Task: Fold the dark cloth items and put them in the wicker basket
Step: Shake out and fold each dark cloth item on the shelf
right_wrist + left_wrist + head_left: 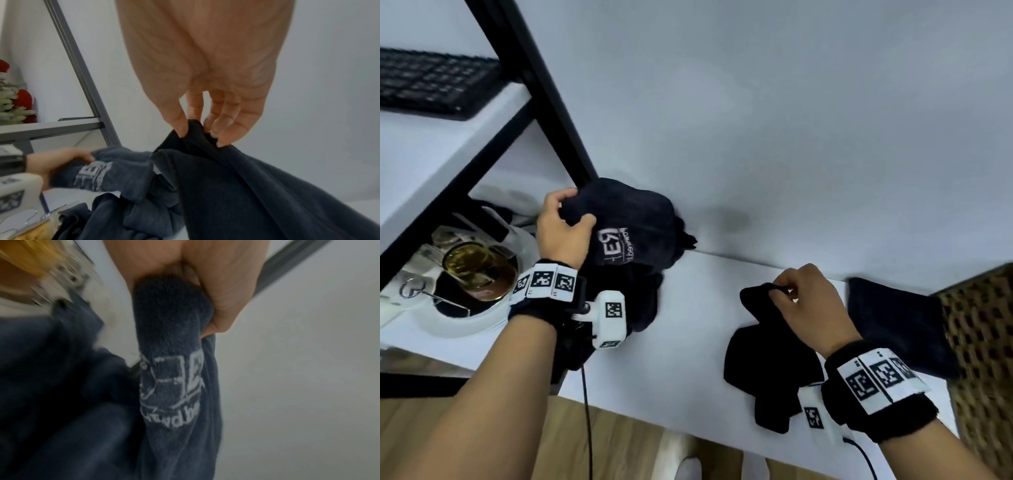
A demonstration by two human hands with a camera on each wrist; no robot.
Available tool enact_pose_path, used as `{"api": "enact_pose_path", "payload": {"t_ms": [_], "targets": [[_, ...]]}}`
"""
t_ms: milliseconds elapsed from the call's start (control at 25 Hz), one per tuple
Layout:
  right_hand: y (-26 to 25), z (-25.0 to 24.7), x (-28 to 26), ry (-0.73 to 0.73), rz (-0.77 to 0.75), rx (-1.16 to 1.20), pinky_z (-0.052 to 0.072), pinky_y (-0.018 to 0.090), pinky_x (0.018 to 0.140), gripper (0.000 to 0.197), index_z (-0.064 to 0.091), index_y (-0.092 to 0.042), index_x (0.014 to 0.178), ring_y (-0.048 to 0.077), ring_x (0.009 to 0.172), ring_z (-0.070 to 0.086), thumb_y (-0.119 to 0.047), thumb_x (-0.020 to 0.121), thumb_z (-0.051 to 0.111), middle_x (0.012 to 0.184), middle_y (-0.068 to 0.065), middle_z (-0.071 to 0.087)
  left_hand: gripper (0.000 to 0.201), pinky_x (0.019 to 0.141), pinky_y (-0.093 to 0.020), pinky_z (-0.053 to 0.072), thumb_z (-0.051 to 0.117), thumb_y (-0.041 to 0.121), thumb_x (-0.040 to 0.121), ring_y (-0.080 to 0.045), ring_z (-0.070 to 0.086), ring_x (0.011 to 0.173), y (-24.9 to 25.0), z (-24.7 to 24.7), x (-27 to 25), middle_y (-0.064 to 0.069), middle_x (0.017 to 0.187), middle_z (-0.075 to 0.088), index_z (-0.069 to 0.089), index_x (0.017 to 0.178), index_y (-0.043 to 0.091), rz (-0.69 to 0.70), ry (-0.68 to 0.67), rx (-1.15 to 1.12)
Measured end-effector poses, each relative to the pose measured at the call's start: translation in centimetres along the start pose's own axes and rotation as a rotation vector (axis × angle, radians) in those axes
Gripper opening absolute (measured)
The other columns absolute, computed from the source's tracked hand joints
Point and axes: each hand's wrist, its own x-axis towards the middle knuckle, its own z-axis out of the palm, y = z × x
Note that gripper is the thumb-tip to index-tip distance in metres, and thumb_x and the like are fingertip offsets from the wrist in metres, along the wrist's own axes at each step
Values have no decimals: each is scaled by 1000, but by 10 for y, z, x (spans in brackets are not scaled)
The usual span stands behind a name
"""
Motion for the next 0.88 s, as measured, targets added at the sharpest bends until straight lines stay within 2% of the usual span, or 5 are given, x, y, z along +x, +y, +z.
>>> {"api": "enact_pose_path", "payload": {"t_ms": [280,400,600,760,880], "targets": [[-12,-5,-5,32,-2,33,45,33,80,3,56,-24,91,22,85,60,-24,93,54,84,-3,65,43,103,-54,32,54,26,91,-45,38,126,-55,-13,-3,-26,135,43,50,132,13,-278,-57,663],[-26,-20,-8,58,-63,88,40,15,66,6,55,-26,93,12,72,56,-22,96,51,71,-10,58,38,105,-47,30,56,31,89,-36,40,125,4,-1,-40,-17,132,47,55,123,16,47,40,474],[-67,-65,-17,117,-147,297,46,24,69,9,65,-26,87,15,73,59,-20,90,59,74,1,64,37,79,-20,46,69,43,82,-10,60,88,133,33,-138,8,94,63,61,111,22,352,-887,104],[-95,-126,-31,214,-265,399,49,23,77,8,70,-24,85,11,83,63,-18,85,66,80,-9,69,26,60,-26,32,67,29,85,-16,48,59,193,21,-131,7,54,43,52,66,20,541,-813,194],[-104,-159,-41,195,-307,333,44,17,68,3,70,-22,86,7,67,55,-22,83,70,67,-12,59,29,62,-29,38,65,33,83,-15,47,59,236,-3,-113,3,58,48,54,65,14,572,-754,45]]}}
